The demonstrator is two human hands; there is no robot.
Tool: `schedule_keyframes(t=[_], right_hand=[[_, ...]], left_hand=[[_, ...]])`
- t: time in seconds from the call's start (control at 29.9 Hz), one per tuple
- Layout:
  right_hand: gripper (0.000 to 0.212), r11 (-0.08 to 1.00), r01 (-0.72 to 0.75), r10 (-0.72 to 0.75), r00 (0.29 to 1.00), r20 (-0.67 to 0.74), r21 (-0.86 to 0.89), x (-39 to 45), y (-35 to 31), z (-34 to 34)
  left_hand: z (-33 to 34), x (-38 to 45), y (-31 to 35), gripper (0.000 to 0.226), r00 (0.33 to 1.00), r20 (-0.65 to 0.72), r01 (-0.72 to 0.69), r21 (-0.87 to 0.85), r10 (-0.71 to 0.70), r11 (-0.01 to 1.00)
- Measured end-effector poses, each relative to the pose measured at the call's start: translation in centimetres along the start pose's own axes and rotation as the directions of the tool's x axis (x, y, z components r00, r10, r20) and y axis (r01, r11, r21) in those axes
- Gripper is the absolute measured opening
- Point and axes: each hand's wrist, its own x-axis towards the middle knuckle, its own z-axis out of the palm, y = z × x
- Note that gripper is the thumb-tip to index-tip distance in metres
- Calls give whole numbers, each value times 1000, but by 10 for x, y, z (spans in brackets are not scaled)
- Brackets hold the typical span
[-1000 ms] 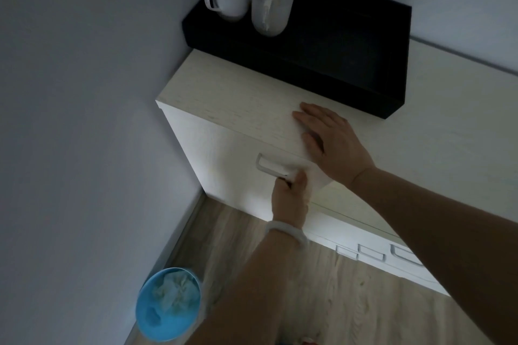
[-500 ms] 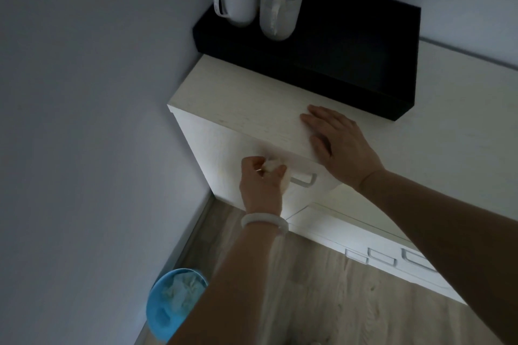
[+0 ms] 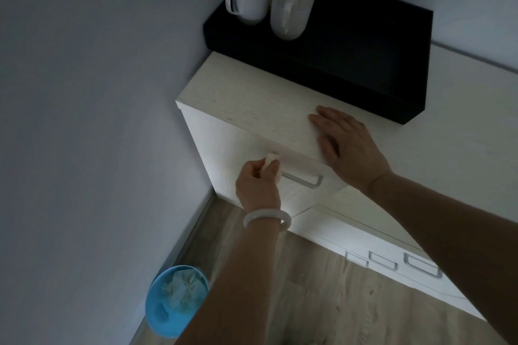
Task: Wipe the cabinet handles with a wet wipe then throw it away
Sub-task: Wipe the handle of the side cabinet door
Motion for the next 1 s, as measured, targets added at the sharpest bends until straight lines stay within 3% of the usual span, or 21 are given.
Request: schedule_keyframes(t=[0.17, 0.37, 0.5, 0.67, 0.77, 0.9, 1.0], right_hand=[[48, 1000, 0, 1, 1000, 7, -2, 0, -1, -1], [49, 1000, -3, 3, 1000, 7, 12, 1, 0, -1], [49, 1000, -6, 6, 1000, 11, 15, 0, 0, 0], [50, 1000, -18, 18, 999, 28, 6, 0, -2, -2], [49, 1000, -23, 22, 999, 27, 16, 0, -3, -3], [50, 1000, -10, 10, 1000, 21, 18, 0, -1, -1], [49, 1000, -5, 5, 1000, 14, 18, 0, 0, 0]], left_hand=[[-4, -5, -7, 22, 988, -3, 154, 32, -154, 988], [-6, 9, 11, 43, 981, 108, 140, 197, -164, 970], [-6, 4, 17, 42, 962, 143, 208, 165, -232, 964], [9, -24, 11, 25, 888, 266, 329, 205, -376, 922], [8, -15, 18, 25, 913, 192, 330, 170, -360, 929], [13, -15, 21, 18, 925, 92, 370, 1, -368, 929], [25, -37, 20, 19, 887, 172, 430, 35, -429, 902]])
